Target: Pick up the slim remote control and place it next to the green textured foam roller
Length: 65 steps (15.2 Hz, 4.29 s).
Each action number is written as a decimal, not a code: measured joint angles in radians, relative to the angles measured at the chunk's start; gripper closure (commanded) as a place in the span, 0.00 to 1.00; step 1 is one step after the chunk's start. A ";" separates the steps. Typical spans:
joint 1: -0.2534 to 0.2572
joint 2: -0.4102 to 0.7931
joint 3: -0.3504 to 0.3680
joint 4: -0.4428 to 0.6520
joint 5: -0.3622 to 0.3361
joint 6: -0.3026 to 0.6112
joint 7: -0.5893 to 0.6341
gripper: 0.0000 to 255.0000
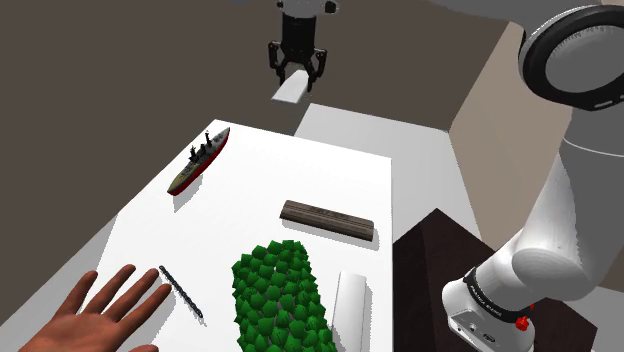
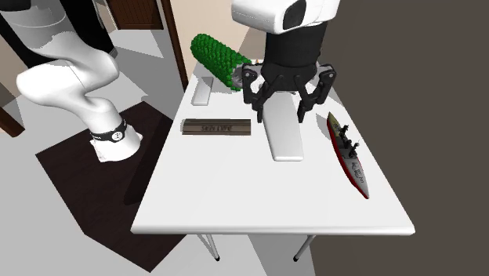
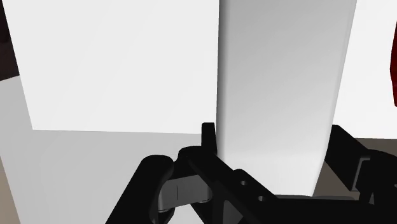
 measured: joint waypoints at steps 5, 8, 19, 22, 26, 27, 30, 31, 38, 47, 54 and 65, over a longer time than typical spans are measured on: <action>0.017 -0.116 0.027 -0.152 0.034 0.039 0.055 1.00; 0.029 -0.201 0.045 -0.262 0.062 0.070 0.090 1.00; 0.121 -0.406 0.140 -0.495 0.148 0.117 0.267 1.00; 0.149 -0.460 0.167 -0.546 0.177 0.122 0.316 1.00; 0.186 -0.502 0.209 -0.583 0.204 0.125 0.387 1.00; 0.196 -0.505 0.223 -0.581 0.208 0.123 0.409 1.00; 0.210 -0.515 0.241 -0.604 0.216 0.138 0.439 1.00; 0.212 -0.515 0.243 -0.612 0.217 0.147 0.442 1.00; 0.216 -0.509 0.252 -0.702 0.217 0.242 0.446 1.00; 0.219 -0.484 0.263 -0.799 0.207 0.363 0.456 1.00; 0.220 -0.458 0.268 -0.868 0.194 0.456 0.463 1.00; 0.218 -0.387 0.273 -0.948 0.142 0.610 0.497 1.00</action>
